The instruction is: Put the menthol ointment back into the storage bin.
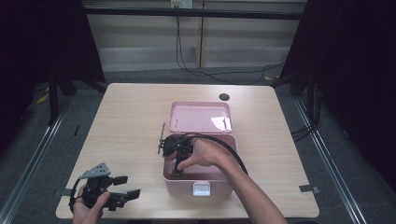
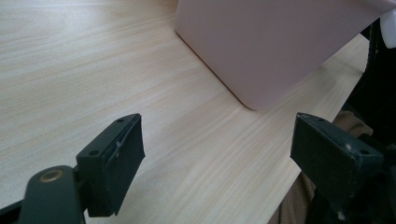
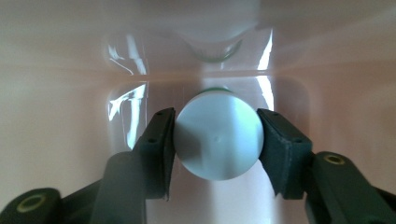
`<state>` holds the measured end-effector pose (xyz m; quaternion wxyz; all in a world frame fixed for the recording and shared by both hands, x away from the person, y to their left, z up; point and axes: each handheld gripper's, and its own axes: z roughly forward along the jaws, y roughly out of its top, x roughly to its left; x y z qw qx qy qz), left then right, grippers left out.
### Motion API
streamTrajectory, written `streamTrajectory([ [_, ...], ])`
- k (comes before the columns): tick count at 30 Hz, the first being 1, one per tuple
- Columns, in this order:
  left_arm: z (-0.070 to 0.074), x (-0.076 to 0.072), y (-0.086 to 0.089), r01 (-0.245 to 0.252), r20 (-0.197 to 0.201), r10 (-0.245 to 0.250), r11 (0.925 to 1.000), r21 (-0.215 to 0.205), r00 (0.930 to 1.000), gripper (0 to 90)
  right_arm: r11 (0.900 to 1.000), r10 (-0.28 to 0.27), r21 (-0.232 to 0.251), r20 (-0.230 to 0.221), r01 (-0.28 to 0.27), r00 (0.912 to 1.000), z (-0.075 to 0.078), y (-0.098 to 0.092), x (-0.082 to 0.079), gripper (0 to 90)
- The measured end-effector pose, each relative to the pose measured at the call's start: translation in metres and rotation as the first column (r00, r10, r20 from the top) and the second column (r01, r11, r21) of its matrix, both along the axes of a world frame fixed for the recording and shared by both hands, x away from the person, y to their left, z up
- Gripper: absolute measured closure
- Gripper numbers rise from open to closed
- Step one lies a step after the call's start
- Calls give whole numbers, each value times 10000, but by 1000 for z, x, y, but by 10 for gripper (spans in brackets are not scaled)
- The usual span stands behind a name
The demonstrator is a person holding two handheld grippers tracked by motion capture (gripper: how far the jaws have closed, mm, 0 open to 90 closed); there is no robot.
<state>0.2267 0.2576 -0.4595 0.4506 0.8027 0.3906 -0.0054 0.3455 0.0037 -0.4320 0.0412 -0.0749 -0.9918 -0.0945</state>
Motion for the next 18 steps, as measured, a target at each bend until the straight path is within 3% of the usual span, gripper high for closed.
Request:
streamTrajectory([
  [5,0,0,0,-2,-13,2,10000,-7,10000,172,9993,56,-372,-91,-59,9999,-1,0,1,412],
  [12,0,0,0,-17,-3,17,10000,-17,10000,172,9986,14,-523,-136,-21,9999,1,-1,0,290],
  [18,0,0,0,-7,3,7,10000,-67,10000,172,9982,76,-593,5,-76,10000,6,-3,-2,261],
])
